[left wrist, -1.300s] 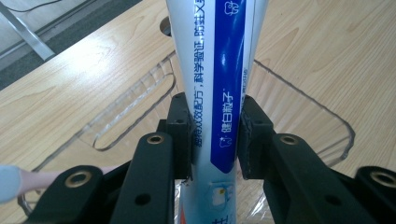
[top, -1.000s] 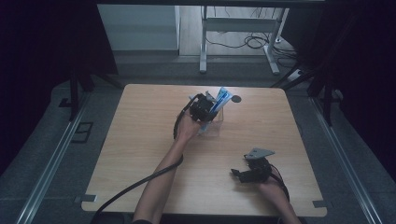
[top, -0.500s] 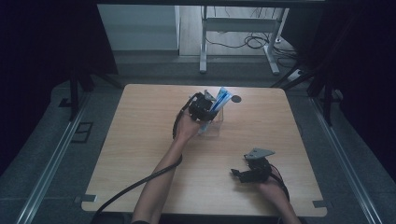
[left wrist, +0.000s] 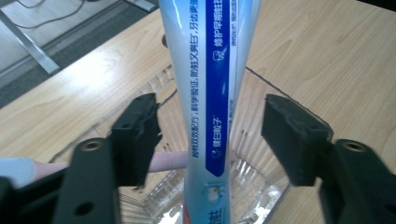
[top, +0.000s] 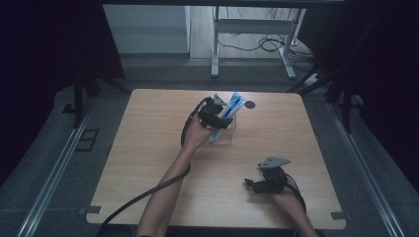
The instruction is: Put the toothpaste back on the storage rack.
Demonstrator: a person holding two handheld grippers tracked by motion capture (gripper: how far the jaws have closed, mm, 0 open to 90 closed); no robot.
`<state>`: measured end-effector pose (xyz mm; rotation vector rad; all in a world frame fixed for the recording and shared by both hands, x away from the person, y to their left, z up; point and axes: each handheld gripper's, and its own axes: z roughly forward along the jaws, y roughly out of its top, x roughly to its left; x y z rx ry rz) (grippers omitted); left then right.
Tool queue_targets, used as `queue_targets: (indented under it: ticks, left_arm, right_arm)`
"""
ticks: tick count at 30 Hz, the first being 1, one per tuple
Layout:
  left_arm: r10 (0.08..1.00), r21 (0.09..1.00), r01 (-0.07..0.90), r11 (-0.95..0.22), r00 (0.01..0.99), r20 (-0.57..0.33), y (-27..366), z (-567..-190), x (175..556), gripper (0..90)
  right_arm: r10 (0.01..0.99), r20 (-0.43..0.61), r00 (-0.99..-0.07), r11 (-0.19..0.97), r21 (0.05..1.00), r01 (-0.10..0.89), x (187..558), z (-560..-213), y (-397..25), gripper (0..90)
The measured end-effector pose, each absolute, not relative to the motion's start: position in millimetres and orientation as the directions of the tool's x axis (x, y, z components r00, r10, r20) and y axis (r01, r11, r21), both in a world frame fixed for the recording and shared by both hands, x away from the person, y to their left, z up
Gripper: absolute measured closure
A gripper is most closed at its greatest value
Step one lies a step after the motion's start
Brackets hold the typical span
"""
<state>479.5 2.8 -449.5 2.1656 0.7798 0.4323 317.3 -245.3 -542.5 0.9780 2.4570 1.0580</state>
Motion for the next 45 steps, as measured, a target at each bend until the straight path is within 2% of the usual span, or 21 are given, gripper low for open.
queue_targets:
  ticks: [6, 14, 26, 37, 45]
  left_arm:
    - [0.65, 0.779, 0.398, -0.485, 0.76, 0.016, 4.6, -443.9, 477.7, 24.3]
    - [0.637, 0.786, 0.413, -0.461, 0.771, -0.032, 7.6, -432.6, 471.0, 16.5]
    - [0.616, 0.789, 0.401, -0.465, 0.787, -0.037, 18.7, -424.6, 453.4, 12.8]
    - [0.59, 0.798, 0.385, -0.463, 0.806, -0.047, 28.8, -427.7, 435.4, 3.1]
    - [0.58, 0.795, 0.382, -0.471, 0.813, -0.047, 38.7, -434.1, 423.2, 2.3]
  right_arm:
    - [0.687, 0.0, -0.727, 0.5, 0.726, 0.472, 317.3, -542.5, -245.3, 15.2]
    - [0.686, -0.001, -0.727, 0.5, 0.726, 0.471, 317.4, -542.5, -245.3, 15.2]
    - [0.686, -0.001, -0.727, 0.5, 0.726, 0.472, 317.4, -542.5, -245.3, 15.2]
    - [0.686, -0.001, -0.727, 0.5, 0.727, 0.471, 317.4, -542.5, -245.3, 15.2]
    - [0.687, 0.001, -0.726, 0.499, 0.727, 0.473, 317.3, -542.4, -245.2, 15.2]
